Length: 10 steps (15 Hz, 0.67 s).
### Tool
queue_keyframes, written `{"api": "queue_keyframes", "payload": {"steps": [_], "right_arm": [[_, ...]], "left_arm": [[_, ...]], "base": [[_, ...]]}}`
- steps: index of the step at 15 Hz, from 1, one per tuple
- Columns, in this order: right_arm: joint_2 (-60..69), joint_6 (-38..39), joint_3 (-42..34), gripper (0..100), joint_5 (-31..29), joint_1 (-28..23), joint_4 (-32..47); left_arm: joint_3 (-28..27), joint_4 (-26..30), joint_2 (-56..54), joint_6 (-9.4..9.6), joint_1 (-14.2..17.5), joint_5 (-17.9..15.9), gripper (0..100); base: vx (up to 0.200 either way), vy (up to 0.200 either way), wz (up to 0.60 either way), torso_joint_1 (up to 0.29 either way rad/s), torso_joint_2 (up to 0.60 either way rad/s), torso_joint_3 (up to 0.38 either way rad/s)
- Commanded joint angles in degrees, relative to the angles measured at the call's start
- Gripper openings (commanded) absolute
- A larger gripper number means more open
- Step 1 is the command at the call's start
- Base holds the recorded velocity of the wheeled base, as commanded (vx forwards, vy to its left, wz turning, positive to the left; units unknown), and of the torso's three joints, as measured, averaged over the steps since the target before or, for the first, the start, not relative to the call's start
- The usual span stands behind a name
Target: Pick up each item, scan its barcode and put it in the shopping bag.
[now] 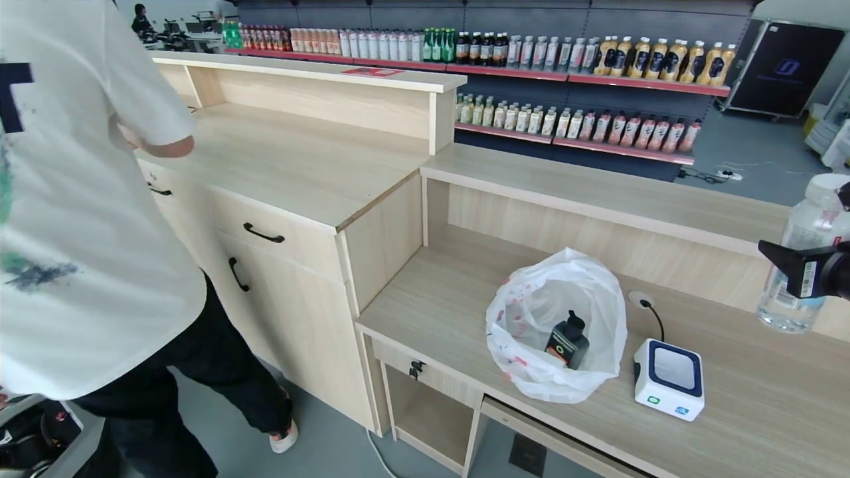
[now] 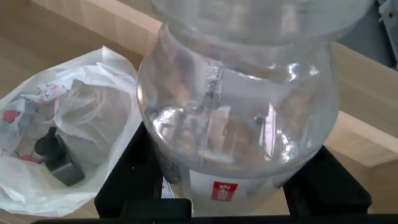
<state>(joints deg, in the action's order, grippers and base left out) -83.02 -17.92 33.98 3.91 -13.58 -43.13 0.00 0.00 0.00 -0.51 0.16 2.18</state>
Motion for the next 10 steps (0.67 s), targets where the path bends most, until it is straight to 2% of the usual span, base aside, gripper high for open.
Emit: {"api": "queue_keyframes", "payload": {"steps": [1, 10], "right_arm": [[-1.80, -0.01, -1.02, 0, 0.13, 0.22, -1.52], [-14.98, -8.80, -3.30, 0, 0.22, 0.57, -21.82]], "left_arm": [[0.00, 0.00, 0.00, -0.02, 0.02, 0.02, 100], [0.00, 0.00, 0.00, -0.02, 0.02, 0.02, 100]], "base": [[0.000, 0.000, 0.00, 0.000, 0.00, 0.000], [0.000, 0.000, 0.00, 0.000, 0.00, 0.000]]}}
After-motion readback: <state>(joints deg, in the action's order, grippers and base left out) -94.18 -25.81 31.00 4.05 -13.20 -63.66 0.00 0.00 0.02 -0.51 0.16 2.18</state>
